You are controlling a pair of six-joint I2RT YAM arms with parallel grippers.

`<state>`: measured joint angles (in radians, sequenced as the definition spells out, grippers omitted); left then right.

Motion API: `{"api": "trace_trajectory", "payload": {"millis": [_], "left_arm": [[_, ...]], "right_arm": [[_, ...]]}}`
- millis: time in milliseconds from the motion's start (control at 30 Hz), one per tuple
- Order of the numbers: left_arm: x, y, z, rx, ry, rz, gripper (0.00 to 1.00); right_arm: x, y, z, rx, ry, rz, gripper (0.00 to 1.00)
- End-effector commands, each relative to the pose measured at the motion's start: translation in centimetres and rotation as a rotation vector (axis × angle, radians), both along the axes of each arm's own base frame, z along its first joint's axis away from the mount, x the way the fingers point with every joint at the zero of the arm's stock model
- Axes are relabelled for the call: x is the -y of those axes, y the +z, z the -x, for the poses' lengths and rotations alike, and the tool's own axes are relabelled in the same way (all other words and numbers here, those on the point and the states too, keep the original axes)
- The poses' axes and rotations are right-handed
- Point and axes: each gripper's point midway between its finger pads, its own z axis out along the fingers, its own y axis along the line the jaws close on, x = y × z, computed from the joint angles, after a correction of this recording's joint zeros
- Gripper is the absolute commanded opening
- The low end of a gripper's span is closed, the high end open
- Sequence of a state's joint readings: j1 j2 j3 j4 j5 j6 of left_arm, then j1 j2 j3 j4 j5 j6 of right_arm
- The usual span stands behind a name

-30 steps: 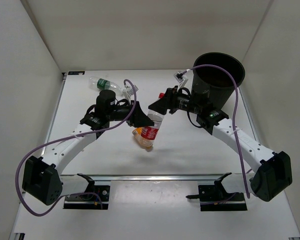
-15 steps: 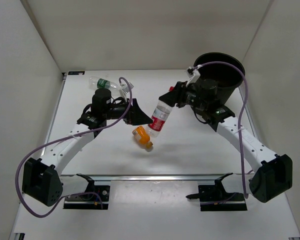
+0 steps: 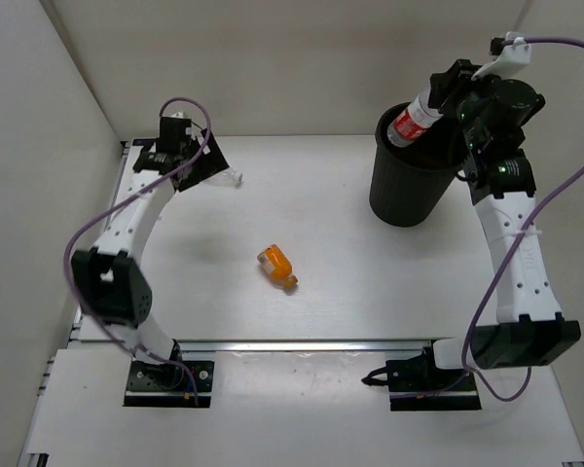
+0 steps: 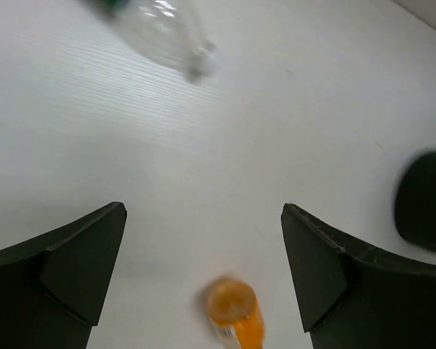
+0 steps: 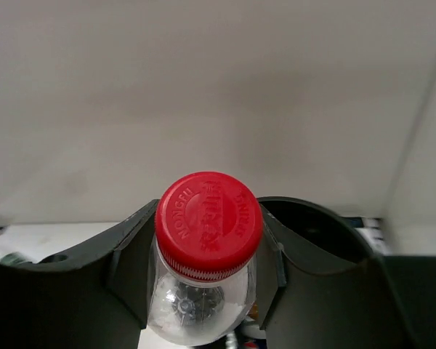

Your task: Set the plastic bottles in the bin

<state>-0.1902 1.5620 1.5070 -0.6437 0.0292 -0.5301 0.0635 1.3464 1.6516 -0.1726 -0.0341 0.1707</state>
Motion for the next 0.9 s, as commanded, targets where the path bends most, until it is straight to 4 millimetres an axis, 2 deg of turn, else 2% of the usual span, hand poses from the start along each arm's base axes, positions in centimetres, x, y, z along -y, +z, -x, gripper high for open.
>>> {"api": "trace_trajectory", "payload": {"millis": [0, 33, 100, 133, 200, 267, 333, 400, 433, 500, 567, 600, 633, 667, 700, 767, 800, 833, 867], "left_arm": [[-4.5, -6.2, -2.7, -0.193, 0.223, -0.121, 0.99], [-4.6, -6.6, -3.5, -0.197, 0.223, -0.121, 0.99], [-4.6, -7.5, -6.7, -0.207, 0.276, -0.129, 0.99], [-4.6, -7.4, -7.3, -0.21, 0.289, -0.124, 0.98], [-5.2, -7.6, -10.2, -0.196, 0.341, -0.113, 0.98], [-5.6, -7.9, -11.7, -0.186, 0.377, -0.091, 0.99], [-6.4, -8.0, -13.1, -0.159, 0.407, -0.068, 0.98], [-7.3, -7.9, -13.9, -0.13, 0.45, -0.051, 0.98], [-7.6, -7.9, -14.3, -0.117, 0.46, -0.051, 0.99], [-9.0, -8.3, -14.4, -0.123, 0.508, -0.065, 0.99], [-10.7, -9.1, -14.6, -0.128, 0.554, -0.069, 0.99], [-11.0, -9.0, -14.8, -0.122, 0.56, -0.067, 0.99], [-11.6, -9.7, -15.1, -0.125, 0.577, -0.055, 0.98], [-11.7, -10.4, -15.5, -0.132, 0.583, -0.048, 0.99], [-12.3, -10.6, -16.1, -0.123, 0.59, -0.033, 0.98], [-12.1, -11.2, -17.9, -0.107, 0.572, -0.019, 0.99], [-13.0, -11.6, -18.0, -0.112, 0.596, -0.041, 0.99], [-12.7, -11.3, -19.2, -0.088, 0.599, -0.04, 0.99], [-12.5, -11.3, -20.3, -0.066, 0.593, -0.042, 0.99]], "right_arm": [[5.3, -4.9, -4.4, -0.117, -0.218, 0.112, 0.08], [6.0, -5.5, -4.9, -0.127, -0.236, 0.111, 0.09], [6.4, -6.8, -6.5, -0.148, -0.253, 0.134, 0.13], [8.1, -6.8, -6.8, -0.149, -0.302, 0.146, 0.14], [8.9, -8.3, -7.9, -0.19, -0.334, 0.154, 0.17], [9.2, -9.1, -8.4, -0.219, -0.335, 0.159, 0.39], [8.9, -9.8, -8.5, -0.228, -0.312, 0.161, 0.77], [8.8, -9.2, -7.9, -0.217, -0.313, 0.195, 0.94], [8.6, -9.0, -7.8, -0.213, -0.307, 0.201, 0.99], [8.6, -8.2, -7.2, -0.208, -0.307, 0.197, 0.99], [8.3, -6.5, -6.1, -0.176, -0.303, 0.194, 0.99], [8.3, -6.0, -5.6, -0.164, -0.304, 0.195, 0.99], [7.7, -5.6, -5.0, -0.153, -0.294, 0.19, 0.99], [8.1, -4.4, -4.2, -0.124, -0.306, 0.191, 0.99], [7.7, -4.9, -4.0, -0.131, -0.297, 0.202, 0.99], [7.8, -3.8, -2.4, -0.097, -0.308, 0.201, 0.99], [7.8, -3.8, -2.0, -0.1, -0.308, 0.2, 0.99], [8.0, -3.7, -1.6, -0.104, -0.317, 0.201, 0.99], [7.1, -3.0, -0.8, -0.092, -0.3, 0.202, 0.99]]}}
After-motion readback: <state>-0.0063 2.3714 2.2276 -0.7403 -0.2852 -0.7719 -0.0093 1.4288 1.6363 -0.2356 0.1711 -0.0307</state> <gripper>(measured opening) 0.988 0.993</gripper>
